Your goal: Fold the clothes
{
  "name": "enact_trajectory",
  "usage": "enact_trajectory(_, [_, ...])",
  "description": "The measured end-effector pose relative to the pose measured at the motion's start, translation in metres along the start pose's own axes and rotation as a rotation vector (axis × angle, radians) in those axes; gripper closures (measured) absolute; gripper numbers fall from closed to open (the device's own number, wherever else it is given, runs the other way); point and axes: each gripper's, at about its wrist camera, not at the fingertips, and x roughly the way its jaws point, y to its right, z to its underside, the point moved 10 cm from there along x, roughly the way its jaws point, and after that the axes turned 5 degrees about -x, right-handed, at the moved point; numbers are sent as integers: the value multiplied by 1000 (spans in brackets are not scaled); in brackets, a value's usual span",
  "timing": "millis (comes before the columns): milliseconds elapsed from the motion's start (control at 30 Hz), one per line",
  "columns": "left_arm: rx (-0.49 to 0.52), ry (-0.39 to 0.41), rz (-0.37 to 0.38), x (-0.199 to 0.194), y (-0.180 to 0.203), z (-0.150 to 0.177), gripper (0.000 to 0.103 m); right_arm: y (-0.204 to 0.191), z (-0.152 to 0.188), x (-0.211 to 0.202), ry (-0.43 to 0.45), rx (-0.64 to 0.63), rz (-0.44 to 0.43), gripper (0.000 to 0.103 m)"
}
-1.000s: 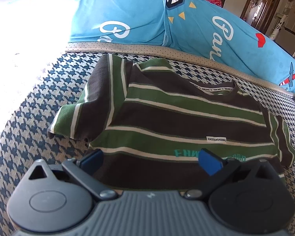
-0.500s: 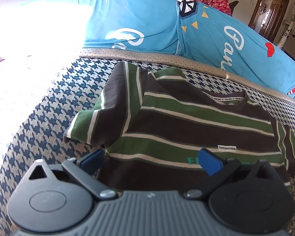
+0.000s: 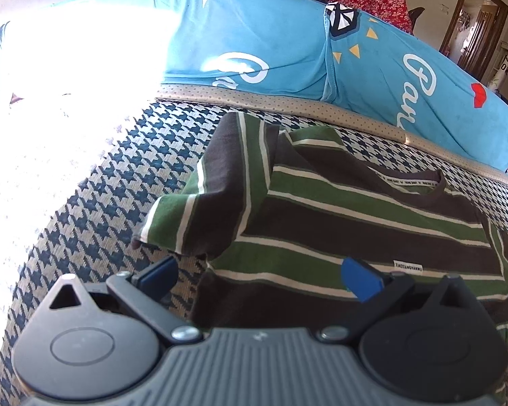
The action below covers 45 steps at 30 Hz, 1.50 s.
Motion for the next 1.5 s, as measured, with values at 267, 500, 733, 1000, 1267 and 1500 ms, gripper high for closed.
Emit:
enact_trajectory(267, [-36, 12, -28, -4, -17, -6, 0, 21, 2, -8, 0, 36, 88, 92])
enact_trajectory(500, [-66, 28, -73, -2, -34, -14, 0, 4, -15, -26, 114, -40, 53, 78])
enact_trajectory(733, [-73, 18, -85, 8, -36, -20, 0, -52, -12, -13, 94, -173, -129, 77])
enact_trajectory(1000, [-50, 56, -89, 20, -26, -41, 0, -94, -8, 8, 77, -243, -209, 70])
enact_trajectory(1267, [-46, 55, -87, 31, -21, -54, 0, -119, -12, 27, 75, -256, -244, 65])
enact_trajectory(1500, [-57, 41, -81, 42, -21, -58, 0, -151, -17, 48, 81, -336, -269, 64])
